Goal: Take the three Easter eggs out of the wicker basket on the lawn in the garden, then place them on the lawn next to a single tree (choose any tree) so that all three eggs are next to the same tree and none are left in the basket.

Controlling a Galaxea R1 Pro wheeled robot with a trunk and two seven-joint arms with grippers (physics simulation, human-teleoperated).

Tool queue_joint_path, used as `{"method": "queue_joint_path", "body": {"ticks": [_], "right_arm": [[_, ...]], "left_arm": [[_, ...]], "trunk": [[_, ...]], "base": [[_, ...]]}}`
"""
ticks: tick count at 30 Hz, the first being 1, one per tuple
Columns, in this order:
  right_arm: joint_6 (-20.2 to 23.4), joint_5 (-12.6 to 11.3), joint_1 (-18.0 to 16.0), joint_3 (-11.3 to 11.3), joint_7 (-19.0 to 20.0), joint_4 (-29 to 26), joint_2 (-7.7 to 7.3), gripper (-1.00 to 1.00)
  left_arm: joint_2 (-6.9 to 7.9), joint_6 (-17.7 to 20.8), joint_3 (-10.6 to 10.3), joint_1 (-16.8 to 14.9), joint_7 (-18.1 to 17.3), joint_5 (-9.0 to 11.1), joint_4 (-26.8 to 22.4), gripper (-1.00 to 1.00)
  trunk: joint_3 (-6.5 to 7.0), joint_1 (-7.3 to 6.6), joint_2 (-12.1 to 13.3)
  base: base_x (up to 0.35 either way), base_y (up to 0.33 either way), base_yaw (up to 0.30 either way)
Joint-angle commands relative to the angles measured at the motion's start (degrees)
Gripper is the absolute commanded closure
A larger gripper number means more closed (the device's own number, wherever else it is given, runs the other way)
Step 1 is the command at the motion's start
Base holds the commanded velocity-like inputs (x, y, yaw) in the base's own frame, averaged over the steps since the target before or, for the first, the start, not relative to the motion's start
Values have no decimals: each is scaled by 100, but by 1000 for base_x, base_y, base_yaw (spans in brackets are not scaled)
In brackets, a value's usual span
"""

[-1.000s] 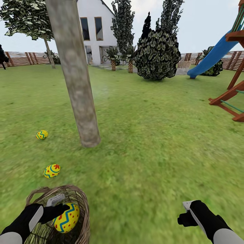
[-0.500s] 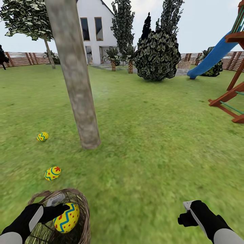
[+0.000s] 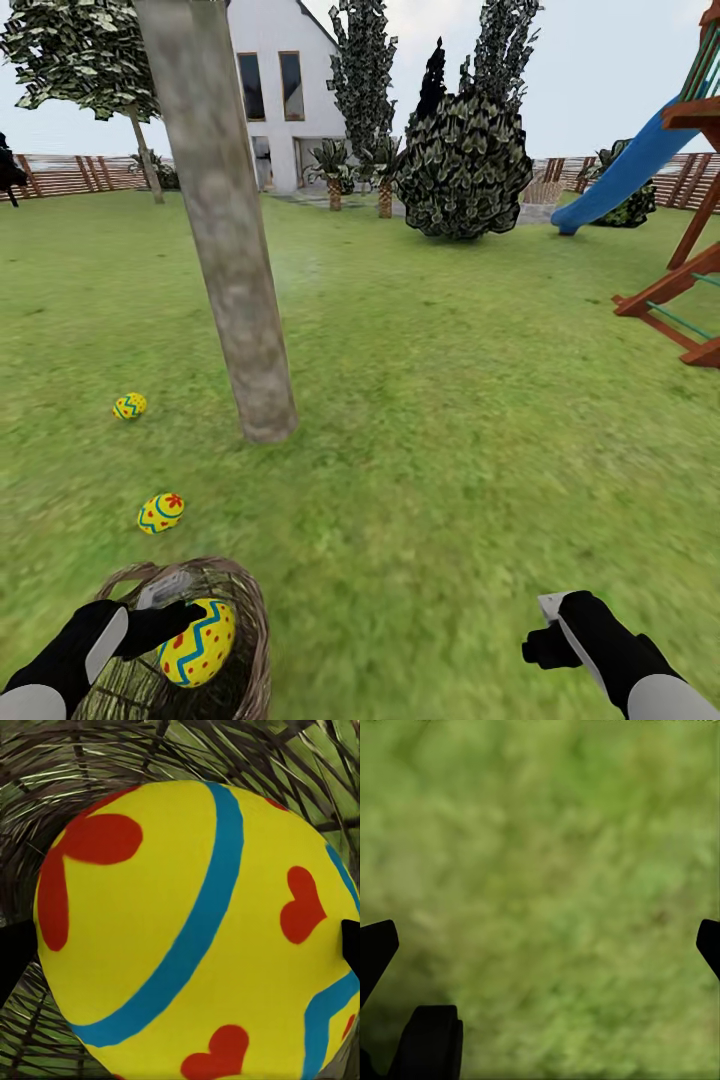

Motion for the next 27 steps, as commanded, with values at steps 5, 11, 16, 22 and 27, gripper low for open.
{"method": "queue_joint_path", "body": {"ticks": [5, 11, 16, 22, 27], "right_arm": [[25, 53, -2, 27, 40, -9, -4, -100], [27, 53, -2, 27, 40, -9, -4, -100], [25, 53, -2, 24, 40, -9, -35, -100], [17, 61, -2, 26, 40, -9, -43, -100], [18, 62, -2, 27, 40, -9, -32, -100]], "left_arm": [[-8, 40, 29, 0, -18, 4, -6, 100], [-68, 40, 21, -2, -15, -4, -5, 100], [-77, 40, 21, -2, -18, -5, -6, 100], [-81, 40, 24, 0, -18, -5, -6, 100], [-82, 40, 20, -2, -18, -5, -6, 100]], "trunk": [[85, -111, 200], [193, -243, 440], [283, -353, 641], [390, -485, 882], [480, -594, 1082]], "base": [[0, 0, 0], [-190, 0, 0], [-223, 0, 0], [-8, 0, 0], [0, 0, 0]]}}
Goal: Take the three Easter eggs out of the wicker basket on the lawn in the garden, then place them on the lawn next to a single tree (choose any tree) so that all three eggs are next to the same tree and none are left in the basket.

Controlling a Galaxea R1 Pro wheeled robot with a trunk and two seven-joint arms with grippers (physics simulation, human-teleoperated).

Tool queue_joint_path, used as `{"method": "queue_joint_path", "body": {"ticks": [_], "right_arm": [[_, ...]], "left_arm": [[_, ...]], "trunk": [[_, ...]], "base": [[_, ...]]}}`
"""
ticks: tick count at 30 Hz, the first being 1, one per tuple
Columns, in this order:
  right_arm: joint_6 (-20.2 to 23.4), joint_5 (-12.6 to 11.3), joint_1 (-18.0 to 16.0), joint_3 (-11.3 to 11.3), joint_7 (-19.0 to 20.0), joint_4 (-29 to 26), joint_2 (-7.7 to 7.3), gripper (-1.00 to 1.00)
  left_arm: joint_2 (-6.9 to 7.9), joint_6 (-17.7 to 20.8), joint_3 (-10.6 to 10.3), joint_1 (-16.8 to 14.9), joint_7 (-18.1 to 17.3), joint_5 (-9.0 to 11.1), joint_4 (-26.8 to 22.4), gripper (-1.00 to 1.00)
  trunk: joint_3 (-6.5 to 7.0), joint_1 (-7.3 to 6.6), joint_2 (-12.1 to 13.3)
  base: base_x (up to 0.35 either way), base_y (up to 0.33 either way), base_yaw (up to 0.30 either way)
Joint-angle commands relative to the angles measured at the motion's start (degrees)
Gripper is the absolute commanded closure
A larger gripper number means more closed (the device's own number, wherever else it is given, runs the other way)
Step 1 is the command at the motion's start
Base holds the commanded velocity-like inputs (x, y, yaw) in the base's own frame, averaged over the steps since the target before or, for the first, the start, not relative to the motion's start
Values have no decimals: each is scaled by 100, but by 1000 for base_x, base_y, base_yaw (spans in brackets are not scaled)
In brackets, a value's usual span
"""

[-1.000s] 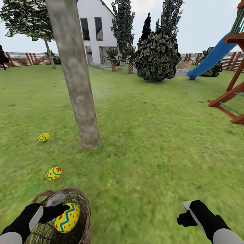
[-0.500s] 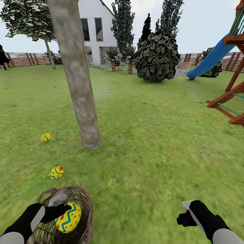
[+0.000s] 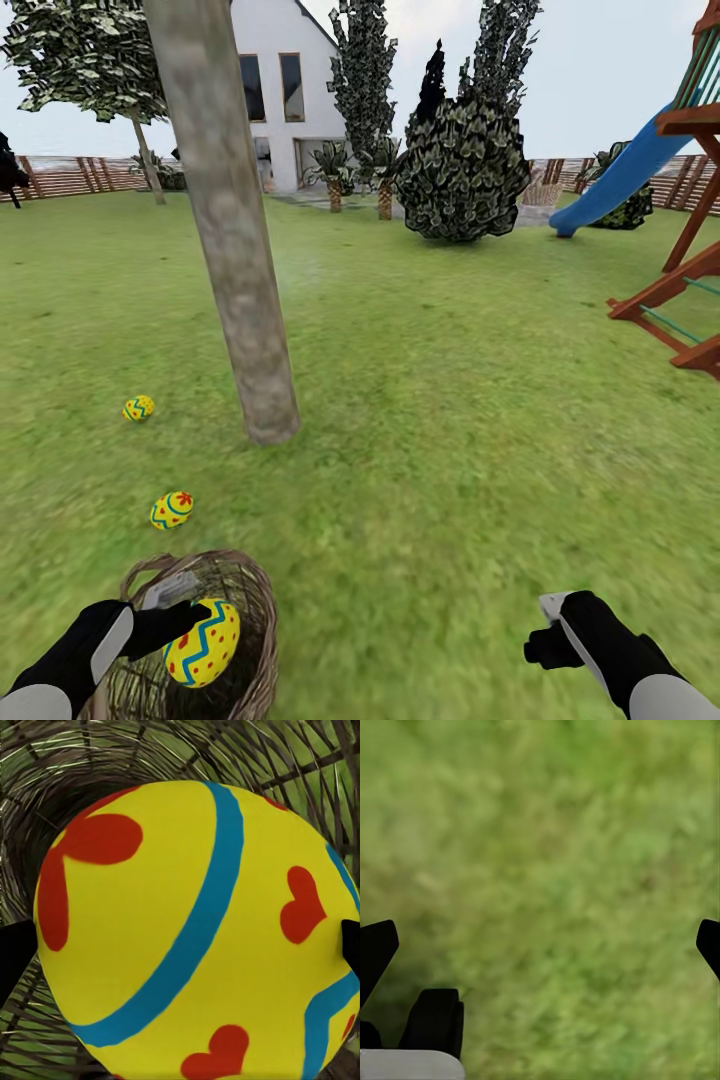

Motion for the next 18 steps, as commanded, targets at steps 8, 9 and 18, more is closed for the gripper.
{"method": "queue_joint_path", "body": {"ticks": [8, 9, 18], "right_arm": [[24, 53, -2, 31, 41, -9, 22, -100], [24, 53, -2, 31, 41, -9, 24, -100], [23, 53, -2, 35, 40, -3, 35, -100]], "left_arm": [[-57, 40, 25, -2, -11, -29, -6, 100], [-83, 40, 21, -1, -10, -39, -6, 100], [-76, 40, 30, -2, -10, -34, -6, 100]], "trunk": [[139, -177, 320], [157, -199, 360], [319, -397, 721]], "base": [[-76, -100, 0], [-196, -272, 0], [-81, -136, 0]]}}
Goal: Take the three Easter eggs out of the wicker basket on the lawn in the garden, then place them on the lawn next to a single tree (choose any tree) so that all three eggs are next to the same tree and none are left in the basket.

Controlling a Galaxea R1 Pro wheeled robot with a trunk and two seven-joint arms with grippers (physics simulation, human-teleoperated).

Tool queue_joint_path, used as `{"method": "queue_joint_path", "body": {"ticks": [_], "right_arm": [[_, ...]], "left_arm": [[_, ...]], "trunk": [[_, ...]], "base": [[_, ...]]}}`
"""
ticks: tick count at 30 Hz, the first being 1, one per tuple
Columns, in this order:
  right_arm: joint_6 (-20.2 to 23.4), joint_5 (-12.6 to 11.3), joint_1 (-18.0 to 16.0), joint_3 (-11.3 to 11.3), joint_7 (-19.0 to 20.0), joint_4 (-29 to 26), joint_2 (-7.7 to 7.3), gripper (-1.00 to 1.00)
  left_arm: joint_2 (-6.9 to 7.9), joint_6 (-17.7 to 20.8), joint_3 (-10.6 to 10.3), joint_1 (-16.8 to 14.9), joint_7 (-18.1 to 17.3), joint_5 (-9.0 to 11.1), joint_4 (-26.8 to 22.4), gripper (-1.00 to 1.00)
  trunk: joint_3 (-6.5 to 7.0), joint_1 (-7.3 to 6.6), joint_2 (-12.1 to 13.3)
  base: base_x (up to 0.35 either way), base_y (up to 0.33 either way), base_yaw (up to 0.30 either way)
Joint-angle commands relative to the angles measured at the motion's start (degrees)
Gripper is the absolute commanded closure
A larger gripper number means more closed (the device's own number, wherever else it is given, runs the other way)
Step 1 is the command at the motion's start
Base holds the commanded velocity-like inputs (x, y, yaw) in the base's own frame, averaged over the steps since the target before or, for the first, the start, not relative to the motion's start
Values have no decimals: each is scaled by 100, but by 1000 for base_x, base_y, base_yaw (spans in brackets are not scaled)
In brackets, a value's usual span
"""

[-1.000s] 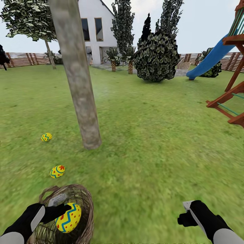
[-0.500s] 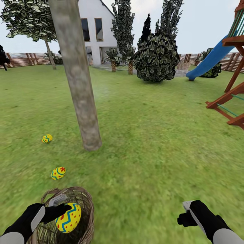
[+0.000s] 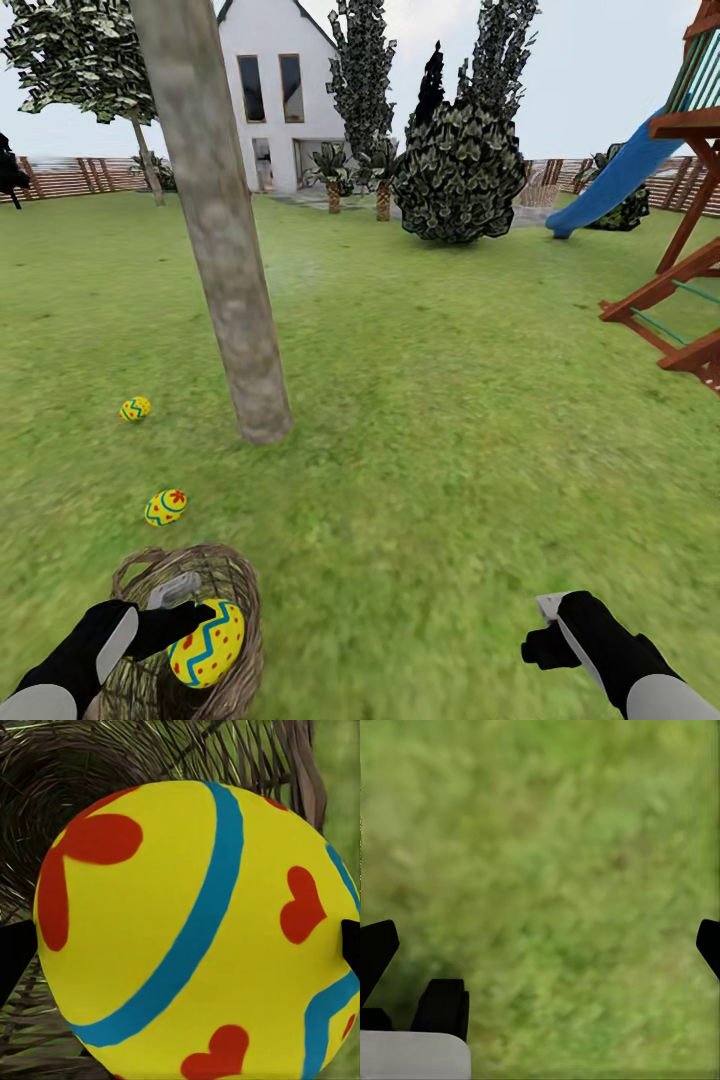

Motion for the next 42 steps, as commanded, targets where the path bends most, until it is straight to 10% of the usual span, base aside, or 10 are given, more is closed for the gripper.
{"method": "queue_joint_path", "body": {"ticks": [1, 6, 17, 42], "right_arm": [[23, 54, -2, 47, 38, -8, -3, -100], [7, 43, -2, 410, 32, -6, -25, -100], [7, 36, -2, 415, 23, -6, -15, -100], [-9, 45, -2, 560, 25, 226, 13, -100]], "left_arm": [[-2, 40, 29, -2, -17, 1, -6, 100], [-25, 32, 21, -1, -9, -7, -6, 100], [-145, 5, 21, -2, -12, -350, -6, 100], [-114, -12, 73, -2, -17, -325, -13, 100]], "trunk": [[13, -23, 39], [103, -133, 240], [301, -375, 681], [749, -924, 1684]], "base": [[-1, -2, 0], [0, -92, 0], [0, -314, 234], [-38, -2, 33]]}}
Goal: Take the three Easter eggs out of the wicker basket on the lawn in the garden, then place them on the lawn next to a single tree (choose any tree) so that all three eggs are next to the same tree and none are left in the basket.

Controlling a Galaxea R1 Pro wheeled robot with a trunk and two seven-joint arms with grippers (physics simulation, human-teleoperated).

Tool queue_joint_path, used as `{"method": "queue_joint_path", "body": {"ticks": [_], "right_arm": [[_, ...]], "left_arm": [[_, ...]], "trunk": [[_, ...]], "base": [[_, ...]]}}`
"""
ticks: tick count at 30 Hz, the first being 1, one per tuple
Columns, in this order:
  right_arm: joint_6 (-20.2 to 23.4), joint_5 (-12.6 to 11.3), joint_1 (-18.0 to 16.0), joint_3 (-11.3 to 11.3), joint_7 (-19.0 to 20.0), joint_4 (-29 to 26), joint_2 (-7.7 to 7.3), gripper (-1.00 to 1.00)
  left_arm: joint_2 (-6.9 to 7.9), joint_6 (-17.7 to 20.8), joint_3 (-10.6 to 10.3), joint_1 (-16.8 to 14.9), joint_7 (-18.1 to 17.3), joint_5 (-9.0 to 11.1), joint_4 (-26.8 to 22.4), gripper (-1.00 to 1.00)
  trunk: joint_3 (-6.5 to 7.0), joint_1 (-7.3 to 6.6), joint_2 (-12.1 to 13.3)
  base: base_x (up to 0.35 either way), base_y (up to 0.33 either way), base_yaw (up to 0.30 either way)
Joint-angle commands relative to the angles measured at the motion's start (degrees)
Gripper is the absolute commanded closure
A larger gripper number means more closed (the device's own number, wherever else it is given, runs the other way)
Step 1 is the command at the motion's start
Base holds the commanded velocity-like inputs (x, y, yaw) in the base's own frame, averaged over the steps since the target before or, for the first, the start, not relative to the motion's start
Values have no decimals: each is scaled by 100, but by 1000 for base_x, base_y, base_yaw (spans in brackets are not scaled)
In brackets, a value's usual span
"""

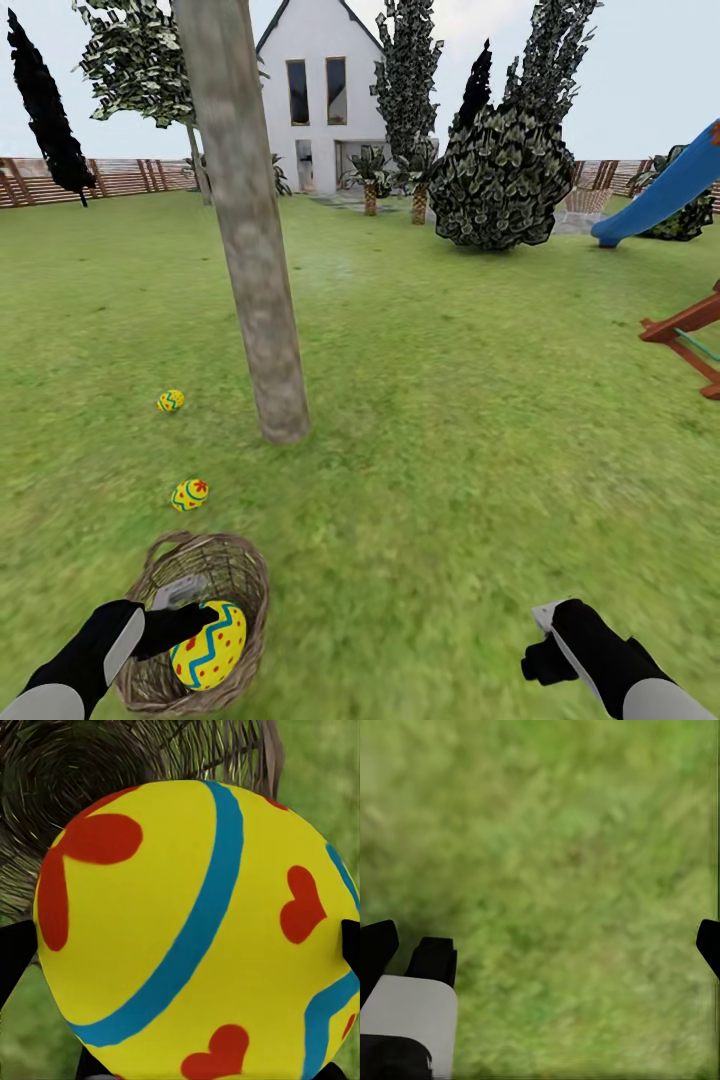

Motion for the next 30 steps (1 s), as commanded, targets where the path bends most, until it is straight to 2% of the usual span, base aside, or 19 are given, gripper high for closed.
{"method": "queue_joint_path", "body": {"ticks": [1, 11, 21, 28, 30], "right_arm": [[24, 53, -2, 30, 45, -8, -8, -100], [24, 53, -2, 36, 48, -5, -11, -100], [23, 53, -2, 45, 48, -5, -3, -100], [23, 53, -2, 39, 48, -5, -10, -100], [23, 53, -2, 37, 48, -5, -11, -100]], "left_arm": [[-3, 41, 27, -1, -18, 12, -5, 100], [-14, 41, 23, -1, -27, 17, -7, 100], [-26, 49, 14, -1, -36, 26, -2, 100], [-67, 49, 10, -1, -17, -9, 5, 100], [-118, 50, 3, -1, -11, -13, 10, 100]], "trunk": [[13, -23, 39], [193, -242, 440], [372, -462, 841], [498, -616, 1122], [534, -660, 1202]], "base": [[0, 0, 0], [-124, -127, 0], [-129, -271, 0], [209, -142, 0], [316, -111, 0]]}}
